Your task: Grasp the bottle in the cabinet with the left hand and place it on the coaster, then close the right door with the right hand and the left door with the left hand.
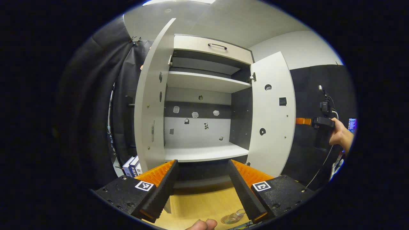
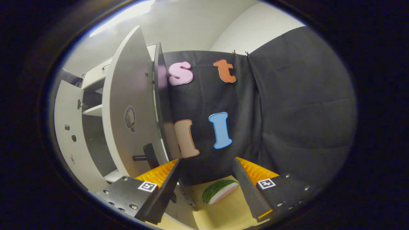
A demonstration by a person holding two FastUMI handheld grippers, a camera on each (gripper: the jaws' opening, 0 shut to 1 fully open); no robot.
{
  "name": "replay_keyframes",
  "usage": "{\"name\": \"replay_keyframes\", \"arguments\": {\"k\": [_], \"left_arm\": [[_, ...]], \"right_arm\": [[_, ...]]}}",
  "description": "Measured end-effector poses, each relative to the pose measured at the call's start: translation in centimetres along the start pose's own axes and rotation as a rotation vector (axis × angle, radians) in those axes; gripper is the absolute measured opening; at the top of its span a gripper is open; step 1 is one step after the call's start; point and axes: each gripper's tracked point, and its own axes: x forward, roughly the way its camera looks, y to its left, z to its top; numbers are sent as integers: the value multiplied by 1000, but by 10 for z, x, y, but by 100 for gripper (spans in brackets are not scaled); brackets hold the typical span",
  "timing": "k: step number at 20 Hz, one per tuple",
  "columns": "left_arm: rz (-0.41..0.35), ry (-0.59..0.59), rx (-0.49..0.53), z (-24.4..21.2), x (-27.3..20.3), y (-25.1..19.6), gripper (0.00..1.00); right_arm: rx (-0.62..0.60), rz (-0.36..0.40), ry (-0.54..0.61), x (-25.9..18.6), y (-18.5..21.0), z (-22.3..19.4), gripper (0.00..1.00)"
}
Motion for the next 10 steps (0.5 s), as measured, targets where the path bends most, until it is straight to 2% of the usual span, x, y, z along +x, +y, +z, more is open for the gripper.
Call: {"name": "replay_keyframes", "arguments": {"k": [2, 3, 4, 6, 8, 9, 10], "left_arm": [[9, 15, -13, -5, -3, 7, 97], [8, 21, -20, -6, -4, 9, 93], [4, 27, -21, -9, -5, 10, 97], [0, 37, -6, -13, -8, 14, 93], [2, 36, 2, -13, -7, 15, 97], [-3, 32, -2, -13, -7, 14, 93], [-9, 30, -11, -12, -6, 12, 97]], "right_arm": [[-61, 9, -22, 0, 2, 9, 97], [-65, 7, -15, -2, 3, 7, 96], [-59, 10, -2, -2, 6, 5, 97], [-68, 9, 7, -1, 6, 4, 97], [-109, 13, -5, -1, 11, 9, 97], [-129, 14, -3, -1, 13, 10, 97], [-142, 15, -5, -1, 13, 11, 97]]}}
